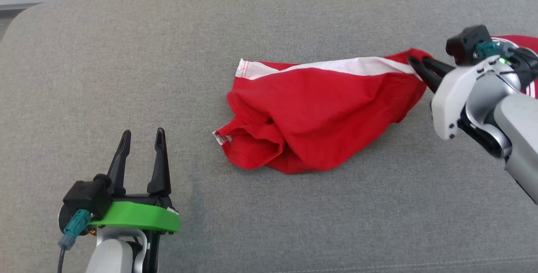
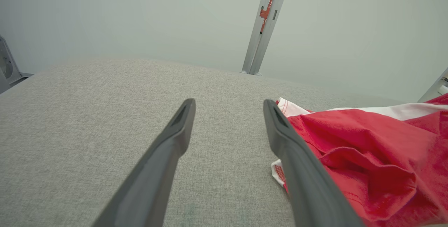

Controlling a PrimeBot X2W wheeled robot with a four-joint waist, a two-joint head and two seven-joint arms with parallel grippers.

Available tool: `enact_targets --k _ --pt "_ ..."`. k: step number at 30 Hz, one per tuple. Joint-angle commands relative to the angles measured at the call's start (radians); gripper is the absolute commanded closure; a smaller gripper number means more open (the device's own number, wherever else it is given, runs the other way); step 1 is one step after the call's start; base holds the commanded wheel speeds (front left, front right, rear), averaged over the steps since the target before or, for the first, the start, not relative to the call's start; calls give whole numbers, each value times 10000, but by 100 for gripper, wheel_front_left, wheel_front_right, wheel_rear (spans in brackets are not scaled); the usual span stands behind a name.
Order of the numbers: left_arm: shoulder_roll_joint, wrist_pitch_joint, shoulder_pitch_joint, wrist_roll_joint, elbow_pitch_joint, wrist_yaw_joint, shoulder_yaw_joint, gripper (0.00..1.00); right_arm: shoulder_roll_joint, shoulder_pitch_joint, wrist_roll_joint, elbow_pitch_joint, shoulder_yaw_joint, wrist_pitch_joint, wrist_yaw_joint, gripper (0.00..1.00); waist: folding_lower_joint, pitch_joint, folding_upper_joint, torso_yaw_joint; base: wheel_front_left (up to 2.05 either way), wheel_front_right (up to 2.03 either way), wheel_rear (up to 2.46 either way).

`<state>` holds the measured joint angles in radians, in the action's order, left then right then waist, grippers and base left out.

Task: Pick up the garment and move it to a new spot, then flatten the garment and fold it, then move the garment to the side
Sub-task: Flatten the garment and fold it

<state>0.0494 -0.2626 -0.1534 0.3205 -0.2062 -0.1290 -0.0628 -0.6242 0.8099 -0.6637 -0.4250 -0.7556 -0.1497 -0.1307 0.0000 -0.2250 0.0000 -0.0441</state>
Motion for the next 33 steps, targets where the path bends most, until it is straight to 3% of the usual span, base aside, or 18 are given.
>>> enact_targets --k 1,5,12,13,14,19,24,33 --pt "22 -25 -145 -40 -37 -23 -30 0 -142 -171 381 -435 -53 -26 0 100 0 28 0 27 0 0 0" --pt "23 -25 -177 -43 -73 -23 -121 0 -108 -150 1410 -1351 -87 339 0 100 0 56 0 16 0 0 0" --pt "23 -25 -183 -89 -128 -23 -213 0 608 -103 2588 -3106 672 1300 5 100 0 79 0 -51 0 0 0" --pt "23 -27 -167 -99 -148 -23 -223 0 810 -182 2579 -3410 907 1332 5 69 0 108 0 -64 0 0 0" --pt "23 -27 -144 -112 -172 -23 -232 0 1025 -331 2455 -3722 1154 1242 5 0 0 158 0 -81 0 0 0" --pt "25 -27 73 -71 -302 -23 -251 0 1580 -1031 1604 -4190 2111 1387 5 0 0 483 0 -172 0 0 0" --pt "25 -25 294 -16 -301 -23 -107 0 1765 -2141 1001 -3787 3117 2166 3 0 0 754 0 -117 0 0 0" --pt "25 -25 451 -86 -127 -23 311 0 2238 -4295 1272 -1313 5040 3767 2 0 0 1019 0 271 0 0 0"
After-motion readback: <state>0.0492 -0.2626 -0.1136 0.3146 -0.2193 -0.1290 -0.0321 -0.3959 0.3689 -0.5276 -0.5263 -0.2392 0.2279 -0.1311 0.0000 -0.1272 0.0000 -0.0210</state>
